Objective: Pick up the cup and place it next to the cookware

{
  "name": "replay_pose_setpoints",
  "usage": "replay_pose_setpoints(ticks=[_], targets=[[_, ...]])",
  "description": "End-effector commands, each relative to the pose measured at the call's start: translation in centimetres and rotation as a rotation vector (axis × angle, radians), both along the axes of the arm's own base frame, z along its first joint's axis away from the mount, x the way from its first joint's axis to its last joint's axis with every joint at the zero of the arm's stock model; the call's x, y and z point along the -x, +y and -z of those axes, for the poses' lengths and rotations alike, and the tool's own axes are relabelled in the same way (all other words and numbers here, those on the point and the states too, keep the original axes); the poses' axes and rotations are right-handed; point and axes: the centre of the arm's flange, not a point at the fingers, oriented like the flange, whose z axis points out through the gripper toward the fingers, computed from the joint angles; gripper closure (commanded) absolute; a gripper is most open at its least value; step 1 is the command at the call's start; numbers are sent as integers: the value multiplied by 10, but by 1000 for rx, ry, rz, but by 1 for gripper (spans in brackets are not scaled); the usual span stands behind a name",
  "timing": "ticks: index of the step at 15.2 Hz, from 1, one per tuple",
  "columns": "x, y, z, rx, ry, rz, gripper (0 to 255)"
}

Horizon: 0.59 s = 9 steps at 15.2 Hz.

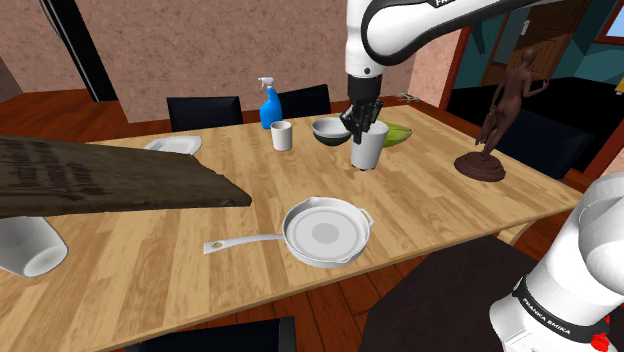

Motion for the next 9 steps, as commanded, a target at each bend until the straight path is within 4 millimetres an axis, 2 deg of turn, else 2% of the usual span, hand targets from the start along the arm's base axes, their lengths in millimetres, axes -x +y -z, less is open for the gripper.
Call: replay_pose_setpoints(ticks=[1, 9], targets=[[0, -1, 10, 0, -1, 0, 255], [0, -1, 52, 0, -1, 0, 255]])
